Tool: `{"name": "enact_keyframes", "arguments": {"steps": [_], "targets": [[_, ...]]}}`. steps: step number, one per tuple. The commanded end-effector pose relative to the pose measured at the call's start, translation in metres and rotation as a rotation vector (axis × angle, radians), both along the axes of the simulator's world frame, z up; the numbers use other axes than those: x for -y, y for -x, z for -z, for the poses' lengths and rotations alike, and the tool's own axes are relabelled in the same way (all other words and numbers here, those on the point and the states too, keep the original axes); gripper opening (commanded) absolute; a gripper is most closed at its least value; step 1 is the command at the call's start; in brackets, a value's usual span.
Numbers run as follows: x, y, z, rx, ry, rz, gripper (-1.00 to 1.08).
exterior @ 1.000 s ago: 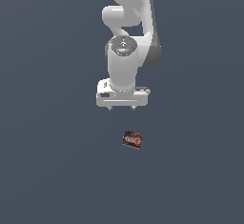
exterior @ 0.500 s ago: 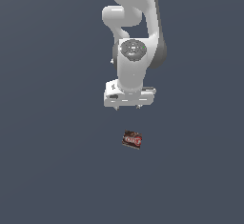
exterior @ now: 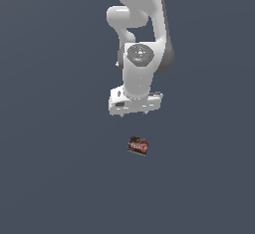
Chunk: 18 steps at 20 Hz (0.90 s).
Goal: Pick up the object and move it to a goal position.
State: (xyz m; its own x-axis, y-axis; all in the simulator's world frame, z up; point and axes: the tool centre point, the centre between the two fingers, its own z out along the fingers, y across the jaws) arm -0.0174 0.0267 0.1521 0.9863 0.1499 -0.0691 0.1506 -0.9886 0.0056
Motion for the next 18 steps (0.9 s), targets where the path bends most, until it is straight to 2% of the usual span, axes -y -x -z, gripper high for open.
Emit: {"name": "enact_keyframes", "arguments": {"steps": [1,7,18], "targets": [[-0.001,-0.003,0.003,0.001,-0.001,-0.039,1.00],[-0.003,-0.014,0.012,0.005,-0.005,-0.172,1.00],[-0.010,-0.039,0.035,0.014,-0.018,-0.492,1.00]]}}
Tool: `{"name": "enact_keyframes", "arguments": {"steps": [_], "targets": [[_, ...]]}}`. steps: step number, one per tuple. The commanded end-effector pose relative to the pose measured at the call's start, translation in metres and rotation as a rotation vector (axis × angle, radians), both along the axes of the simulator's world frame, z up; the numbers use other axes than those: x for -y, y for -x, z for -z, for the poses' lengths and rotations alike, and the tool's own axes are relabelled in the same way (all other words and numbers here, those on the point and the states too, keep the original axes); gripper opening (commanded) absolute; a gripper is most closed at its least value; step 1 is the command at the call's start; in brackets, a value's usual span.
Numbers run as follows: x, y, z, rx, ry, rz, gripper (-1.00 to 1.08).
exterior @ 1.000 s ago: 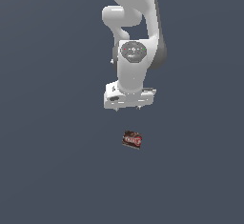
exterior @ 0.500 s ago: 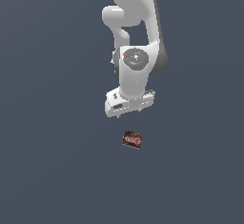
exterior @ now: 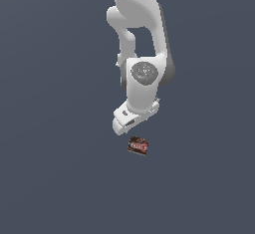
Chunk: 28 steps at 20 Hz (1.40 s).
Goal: Pick up the object and move it to a goal position.
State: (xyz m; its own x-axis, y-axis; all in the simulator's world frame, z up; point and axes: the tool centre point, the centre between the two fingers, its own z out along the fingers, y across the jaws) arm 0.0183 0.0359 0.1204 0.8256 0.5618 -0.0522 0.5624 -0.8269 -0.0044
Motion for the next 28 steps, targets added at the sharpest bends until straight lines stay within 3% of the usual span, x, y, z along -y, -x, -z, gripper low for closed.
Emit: {"name": "enact_keyframes", "arguments": {"steps": [1,17,28], "targets": [[-0.002,-0.006,0.005,0.002,-0.004,-0.074,1.00],[-0.011,-0.038,0.040,0.022,-0.030,-0.521,1.00],[-0.014,-0.050,0.053,0.033,-0.040,-0.685,1.00]]}}
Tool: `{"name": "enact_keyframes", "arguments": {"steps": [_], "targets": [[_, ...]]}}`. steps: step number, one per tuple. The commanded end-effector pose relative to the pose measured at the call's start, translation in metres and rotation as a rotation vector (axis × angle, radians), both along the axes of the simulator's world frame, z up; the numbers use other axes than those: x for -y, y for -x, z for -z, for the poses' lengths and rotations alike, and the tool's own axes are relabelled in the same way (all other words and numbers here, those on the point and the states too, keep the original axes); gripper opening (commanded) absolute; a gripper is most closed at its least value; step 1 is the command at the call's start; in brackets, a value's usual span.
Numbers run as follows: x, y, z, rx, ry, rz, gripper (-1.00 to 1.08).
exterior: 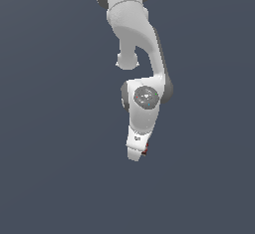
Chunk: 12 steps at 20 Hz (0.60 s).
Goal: Pick up the object and move it to a goal position.
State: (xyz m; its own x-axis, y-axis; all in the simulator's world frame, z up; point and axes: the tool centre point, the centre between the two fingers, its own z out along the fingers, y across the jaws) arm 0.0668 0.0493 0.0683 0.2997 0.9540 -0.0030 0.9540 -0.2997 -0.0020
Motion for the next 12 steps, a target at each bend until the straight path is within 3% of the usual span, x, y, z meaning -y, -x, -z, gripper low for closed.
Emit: {"name": "enact_keyframes", "arguments": {"steps": [1,12], "targets": [[0.000,-0.002,0.002,0.002,-0.001,-0.022,1.00],[-0.001,-0.002,0.016,0.002,-0.002,-0.030,1.00]]}}
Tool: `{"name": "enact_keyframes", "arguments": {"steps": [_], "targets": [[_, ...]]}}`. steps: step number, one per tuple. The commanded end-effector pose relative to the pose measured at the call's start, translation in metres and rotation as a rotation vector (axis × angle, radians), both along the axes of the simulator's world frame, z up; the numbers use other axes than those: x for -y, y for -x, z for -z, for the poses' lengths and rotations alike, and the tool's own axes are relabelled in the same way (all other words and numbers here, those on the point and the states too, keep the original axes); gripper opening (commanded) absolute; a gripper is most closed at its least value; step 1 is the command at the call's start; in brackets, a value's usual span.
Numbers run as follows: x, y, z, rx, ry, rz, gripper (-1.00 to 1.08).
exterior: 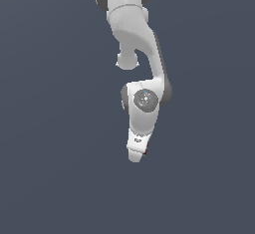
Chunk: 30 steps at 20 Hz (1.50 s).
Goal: Pick up the object and move it to a goal position.
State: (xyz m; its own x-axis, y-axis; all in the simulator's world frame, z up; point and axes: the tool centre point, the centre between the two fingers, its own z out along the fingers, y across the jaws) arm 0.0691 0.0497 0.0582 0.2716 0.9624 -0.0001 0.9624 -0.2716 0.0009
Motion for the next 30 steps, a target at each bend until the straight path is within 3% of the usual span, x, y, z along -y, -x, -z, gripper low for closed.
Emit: {"name": "enact_keyframes", "arguments": {"steps": [1,12,13,30], "targets": [[0.000,0.001,0.010,-0.001,0.000,-0.001,1.00],[0.000,0.000,0.043,-0.001,0.000,-0.004,1.00],[0.000,0.000,0.043,-0.001,0.000,-0.004,-1.00],[0.006,0.005,0.037,-0.001,0.000,-0.004,-1.00]]}}
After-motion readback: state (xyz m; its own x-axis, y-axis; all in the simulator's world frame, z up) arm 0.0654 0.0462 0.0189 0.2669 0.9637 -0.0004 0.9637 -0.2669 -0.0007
